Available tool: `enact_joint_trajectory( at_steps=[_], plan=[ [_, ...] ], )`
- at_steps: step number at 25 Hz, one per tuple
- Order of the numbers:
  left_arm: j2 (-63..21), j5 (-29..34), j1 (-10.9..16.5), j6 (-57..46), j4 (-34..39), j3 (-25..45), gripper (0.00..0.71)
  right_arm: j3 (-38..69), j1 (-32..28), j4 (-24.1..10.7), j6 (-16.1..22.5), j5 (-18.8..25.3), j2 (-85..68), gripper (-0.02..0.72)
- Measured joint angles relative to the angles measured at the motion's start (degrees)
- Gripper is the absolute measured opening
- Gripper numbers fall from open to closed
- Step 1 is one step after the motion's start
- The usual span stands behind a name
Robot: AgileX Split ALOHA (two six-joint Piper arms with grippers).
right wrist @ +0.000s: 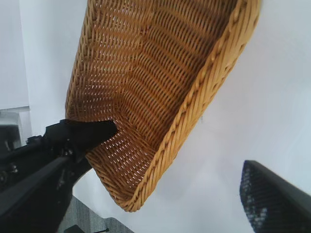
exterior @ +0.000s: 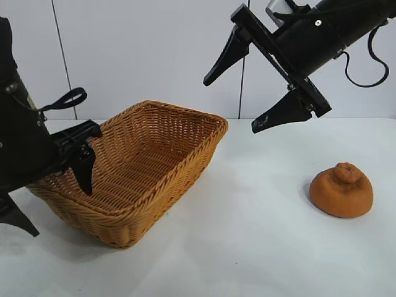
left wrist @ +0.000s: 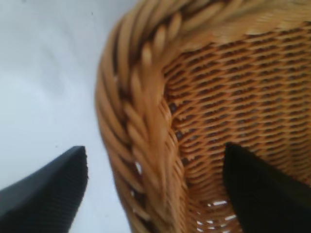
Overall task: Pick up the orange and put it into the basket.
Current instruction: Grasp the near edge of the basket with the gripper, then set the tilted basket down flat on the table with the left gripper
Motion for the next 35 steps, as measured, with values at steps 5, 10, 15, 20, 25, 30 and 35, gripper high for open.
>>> enact_joint_trajectory(
  at_steps=[5, 10, 15, 20, 25, 30, 35],
  plan=[
    [1.45, -1.05, 0.0, 0.43, 0.06, 0.0, 0.549, 0.0, 0.0, -0.05, 0.0, -0.06, 0.0, 0.641],
    [1.45, -2.42, 0.0, 0.62, 0.06, 0.0, 0.462, 0.0, 0.0, 0.0, 0.0, -0.06, 0.0, 0.641],
    [1.45, -2.51, 0.0, 0.33, -0.08, 0.0, 0.171, 0.0, 0.0, 0.0, 0.0, -0.06, 0.0, 0.641],
    [1.45, -2.99, 0.0, 0.43, -0.65, -0.06, 0.087, 0.0, 0.0, 0.0, 0.0, -0.06, 0.0, 0.641],
    [1.45, 0.33, 1.78, 3.34, -2.45, -2.36, 0.087, 0.0, 0.0, 0.0, 0.0, -0.06, 0.0, 0.641],
    [1.5, 5.24, 6.4, 14.82, -8.84, -8.36, 0.087, 0.0, 0.0, 0.0, 0.0, -0.06, 0.0, 0.641],
    [1.68, 8.41, 9.72, 24.02, -11.66, -13.7, 0.087, 0.0, 0.0, 0.0, 0.0, -0.01, 0.0, 0.641]
  ],
)
